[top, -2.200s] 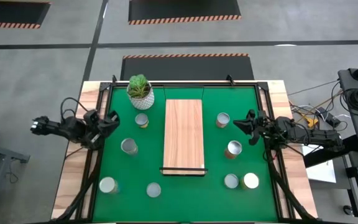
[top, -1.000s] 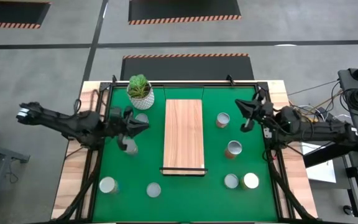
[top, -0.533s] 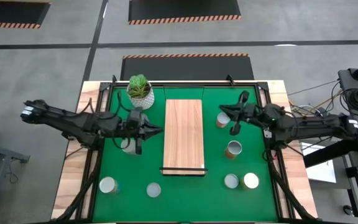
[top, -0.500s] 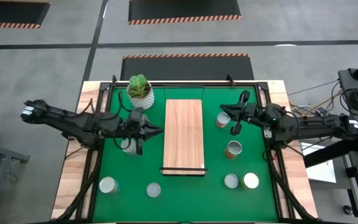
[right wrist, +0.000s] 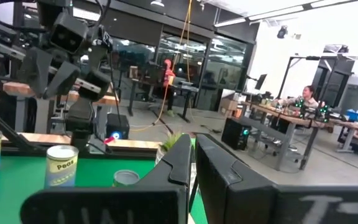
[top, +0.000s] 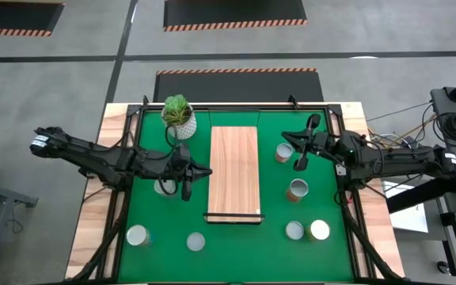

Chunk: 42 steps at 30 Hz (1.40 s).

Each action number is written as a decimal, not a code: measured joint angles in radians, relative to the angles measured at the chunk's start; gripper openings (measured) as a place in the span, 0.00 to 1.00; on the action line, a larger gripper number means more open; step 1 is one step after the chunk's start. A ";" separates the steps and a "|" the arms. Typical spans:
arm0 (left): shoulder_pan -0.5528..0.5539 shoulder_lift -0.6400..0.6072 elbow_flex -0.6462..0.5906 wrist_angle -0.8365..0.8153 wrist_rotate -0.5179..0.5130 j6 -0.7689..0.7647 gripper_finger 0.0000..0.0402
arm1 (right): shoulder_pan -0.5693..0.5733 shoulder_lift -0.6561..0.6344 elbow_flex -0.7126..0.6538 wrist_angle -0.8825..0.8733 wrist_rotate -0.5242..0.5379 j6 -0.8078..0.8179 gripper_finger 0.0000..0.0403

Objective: Pick and place cans onto a shelf
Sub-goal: Put the canned peas on the shelf

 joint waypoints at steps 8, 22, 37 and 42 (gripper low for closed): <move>0.003 -0.005 0.023 -0.338 0.003 -0.414 0.00 | 0.000 0.000 0.000 -0.070 0.000 -0.006 0.03; -0.015 0.179 0.200 -1.143 0.132 -0.823 0.00 | 0.000 0.000 0.000 -0.083 0.000 0.002 0.03; -0.013 0.137 0.180 -1.180 0.127 -0.967 0.47 | 0.000 0.000 0.000 -0.082 0.001 -0.035 0.03; -0.013 0.165 0.177 -1.179 0.114 -1.003 0.73 | 0.000 0.000 0.000 -0.082 0.001 -0.043 0.03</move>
